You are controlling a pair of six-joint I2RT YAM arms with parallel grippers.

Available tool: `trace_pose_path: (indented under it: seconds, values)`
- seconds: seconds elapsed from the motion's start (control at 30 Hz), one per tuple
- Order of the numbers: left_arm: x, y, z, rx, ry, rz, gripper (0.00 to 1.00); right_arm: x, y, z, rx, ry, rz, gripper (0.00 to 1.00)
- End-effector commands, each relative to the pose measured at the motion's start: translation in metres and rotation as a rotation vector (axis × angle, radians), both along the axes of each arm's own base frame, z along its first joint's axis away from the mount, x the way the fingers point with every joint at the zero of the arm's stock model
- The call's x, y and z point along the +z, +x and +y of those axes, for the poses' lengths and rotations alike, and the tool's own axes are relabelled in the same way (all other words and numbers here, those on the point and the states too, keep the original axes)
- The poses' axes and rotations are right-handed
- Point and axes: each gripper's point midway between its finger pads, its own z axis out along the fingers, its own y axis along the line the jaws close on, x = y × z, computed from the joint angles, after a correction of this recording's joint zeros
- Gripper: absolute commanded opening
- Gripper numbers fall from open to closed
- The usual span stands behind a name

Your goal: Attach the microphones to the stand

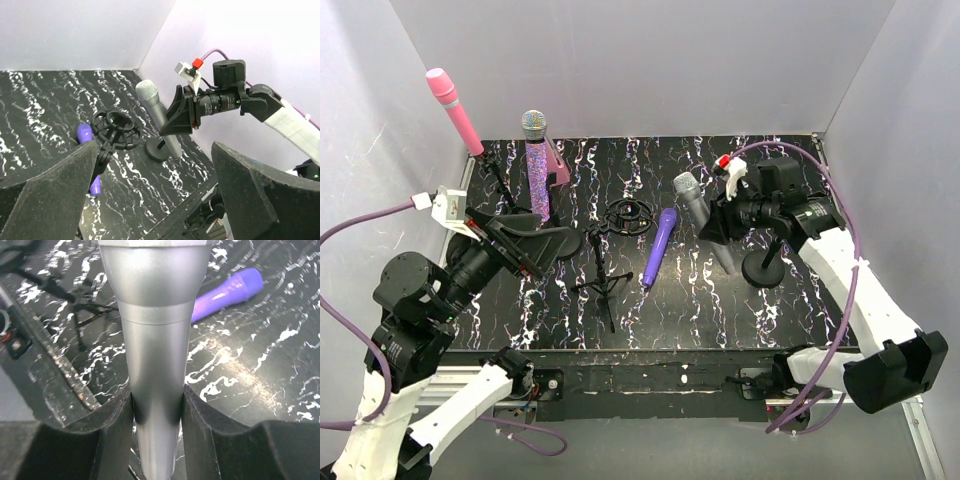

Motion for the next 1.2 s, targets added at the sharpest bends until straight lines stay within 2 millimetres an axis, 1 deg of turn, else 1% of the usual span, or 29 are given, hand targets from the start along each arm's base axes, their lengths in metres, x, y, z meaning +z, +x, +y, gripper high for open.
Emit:
trace_pose_path:
  seconds: [0.0, 0.23, 0.33, 0.4, 0.53, 0.63, 0.87, 1.0, 1.17]
  values:
    - [0.038, -0.005, -0.012, -0.074, -0.064, -0.083, 0.98, 0.061, -0.038, 0.007, 0.243, 0.099, -0.144, 0.01]
    - [0.06, 0.006, -0.047, -0.217, -0.09, -0.079, 0.98, 0.114, -0.067, 0.006, 0.358, 0.167, -0.252, 0.01]
    - [0.07, 0.011, -0.059, -0.264, -0.09, -0.085, 0.98, 0.129, -0.074, 0.007, 0.386, 0.224, -0.245, 0.01]
    - [0.074, 0.015, -0.066, -0.289, -0.089, -0.085, 0.98, 0.135, -0.077, 0.007, 0.399, 0.262, -0.233, 0.01]
    - [0.082, 0.017, -0.074, -0.328, -0.095, -0.094, 0.98, 0.135, -0.08, 0.007, 0.413, 0.303, -0.211, 0.01]
    - [0.084, 0.02, -0.081, -0.352, -0.098, -0.095, 0.98, 0.128, -0.08, 0.007, 0.41, 0.307, -0.192, 0.01]
    - [0.087, 0.027, -0.093, -0.4, -0.089, -0.088, 0.98, 0.128, -0.084, 0.008, 0.433, 0.33, -0.176, 0.01]
    - [0.09, 0.029, -0.096, -0.41, -0.09, -0.096, 0.98, 0.127, -0.086, 0.008, 0.44, 0.338, -0.173, 0.01]
    - [0.088, 0.033, -0.1, -0.419, -0.086, -0.092, 0.98, 0.126, -0.088, 0.009, 0.451, 0.35, -0.168, 0.01]
